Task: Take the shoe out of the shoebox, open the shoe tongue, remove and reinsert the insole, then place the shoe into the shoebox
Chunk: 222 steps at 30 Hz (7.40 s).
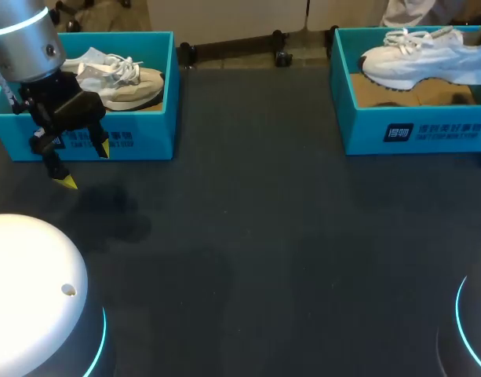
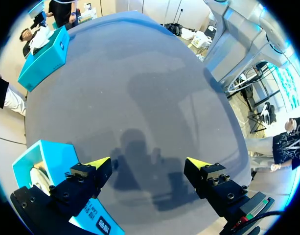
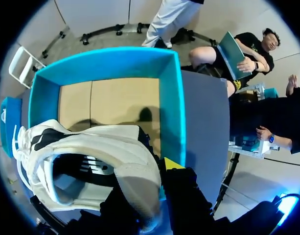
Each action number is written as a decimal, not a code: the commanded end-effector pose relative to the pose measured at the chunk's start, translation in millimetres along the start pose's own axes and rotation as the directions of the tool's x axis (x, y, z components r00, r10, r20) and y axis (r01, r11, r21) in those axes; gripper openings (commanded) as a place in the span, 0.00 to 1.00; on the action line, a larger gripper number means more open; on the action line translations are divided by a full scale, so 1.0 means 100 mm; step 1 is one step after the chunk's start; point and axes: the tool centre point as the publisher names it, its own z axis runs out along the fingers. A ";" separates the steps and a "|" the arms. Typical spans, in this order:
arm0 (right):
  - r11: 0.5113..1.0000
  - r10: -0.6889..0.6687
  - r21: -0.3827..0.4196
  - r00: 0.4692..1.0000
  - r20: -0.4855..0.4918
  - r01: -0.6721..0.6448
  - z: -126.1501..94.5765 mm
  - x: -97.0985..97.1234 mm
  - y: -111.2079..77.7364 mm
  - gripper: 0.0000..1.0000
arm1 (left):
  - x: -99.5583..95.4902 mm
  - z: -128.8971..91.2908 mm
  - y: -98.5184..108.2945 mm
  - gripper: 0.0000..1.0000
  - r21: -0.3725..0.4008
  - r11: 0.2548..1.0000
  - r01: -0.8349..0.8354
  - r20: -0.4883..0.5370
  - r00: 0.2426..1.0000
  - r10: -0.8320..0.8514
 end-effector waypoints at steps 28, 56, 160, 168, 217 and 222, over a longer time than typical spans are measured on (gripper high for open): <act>0.994 0.074 0.079 0.997 -0.028 -0.072 0.40 -0.05 -0.03 0.00 | 0.00 0.00 0.00 1.00 -0.002 1.000 0.000 -0.001 1.000 0.000; 0.992 0.125 0.008 0.991 0.041 -0.126 0.34 -0.05 0.03 0.00 | 0.00 0.00 0.00 1.00 -0.002 1.000 0.000 -0.001 1.000 0.000; 0.999 0.029 0.034 0.997 -0.076 -0.027 1.42 0.03 -0.41 0.00 | 0.00 0.00 0.00 1.00 -0.002 1.000 0.000 -0.001 1.000 0.000; 0.999 0.012 0.039 0.996 -0.090 -0.009 1.41 0.05 -0.42 0.19 | 0.00 0.00 0.00 1.00 -0.002 1.000 0.000 -0.001 1.000 0.000; 0.998 0.054 0.025 0.980 -0.189 -0.050 -0.20 0.36 -1.22 1.00 | 0.00 0.00 0.00 1.00 -0.002 1.000 0.000 -0.001 1.000 0.000; 0.998 0.055 0.031 0.975 -0.216 -0.050 -0.29 0.45 -1.38 1.00 | 0.00 0.00 0.00 1.00 -0.002 1.000 0.000 -0.001 1.000 0.000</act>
